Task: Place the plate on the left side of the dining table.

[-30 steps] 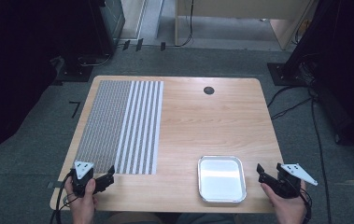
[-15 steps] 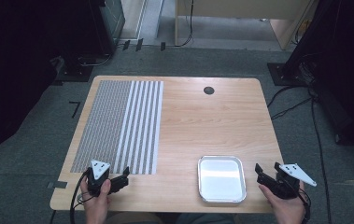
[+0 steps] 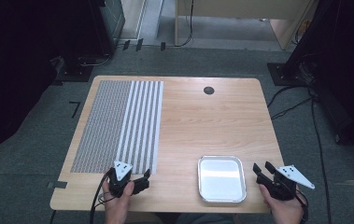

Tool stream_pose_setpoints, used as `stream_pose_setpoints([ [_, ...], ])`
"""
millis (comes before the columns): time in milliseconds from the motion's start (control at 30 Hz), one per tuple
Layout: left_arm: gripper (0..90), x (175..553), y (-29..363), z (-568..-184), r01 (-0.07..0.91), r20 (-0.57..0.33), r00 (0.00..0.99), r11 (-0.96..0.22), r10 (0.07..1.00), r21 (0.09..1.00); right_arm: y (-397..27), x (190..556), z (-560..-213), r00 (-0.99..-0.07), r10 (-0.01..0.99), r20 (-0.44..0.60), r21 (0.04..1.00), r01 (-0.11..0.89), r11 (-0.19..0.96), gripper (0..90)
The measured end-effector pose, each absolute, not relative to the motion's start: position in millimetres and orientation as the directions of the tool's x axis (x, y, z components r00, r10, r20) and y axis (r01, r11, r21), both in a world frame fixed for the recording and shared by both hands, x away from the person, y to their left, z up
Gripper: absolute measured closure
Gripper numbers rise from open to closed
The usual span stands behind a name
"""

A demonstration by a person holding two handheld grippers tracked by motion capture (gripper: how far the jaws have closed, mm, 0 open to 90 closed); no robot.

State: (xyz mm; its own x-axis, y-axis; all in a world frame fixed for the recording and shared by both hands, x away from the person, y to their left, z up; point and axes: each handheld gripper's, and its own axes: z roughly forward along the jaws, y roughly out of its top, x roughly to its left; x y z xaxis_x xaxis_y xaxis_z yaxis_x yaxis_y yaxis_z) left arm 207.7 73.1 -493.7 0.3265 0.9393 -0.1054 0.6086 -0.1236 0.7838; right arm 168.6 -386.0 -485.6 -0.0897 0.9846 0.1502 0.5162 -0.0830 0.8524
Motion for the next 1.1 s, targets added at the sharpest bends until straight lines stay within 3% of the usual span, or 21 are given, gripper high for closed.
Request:
stream_pose_setpoints([
  [200,13.8,207,41,-495,0.610,-0.103,0.370,-0.158,0.923,0.777,-382,168,-488,-0.098,0.982,0.159,0.856,0.509,-0.088,54.2],
  [533,15.0,204,3,-495,0.609,-0.120,0.447,-0.203,0.887,0.766,-377,170,-491,-0.127,0.971,0.200,0.831,0.548,-0.099,52.2],
  [633,15.6,203,-4,-495,0.606,-0.117,0.453,-0.209,0.884,0.768,-377,171,-492,-0.138,0.966,0.218,0.828,0.550,-0.108,56.3],
  [700,25.9,202,-13,-493,0.604,-0.135,0.452,-0.191,0.882,0.774,-374,170,-493,-0.144,0.962,0.233,0.823,0.556,-0.116,64.1],
  [1100,40.4,200,-36,-492,0.628,-0.229,0.490,-0.158,0.841,0.762,-375,173,-495,-0.156,0.933,0.325,0.797,0.576,-0.181,80.1],
])
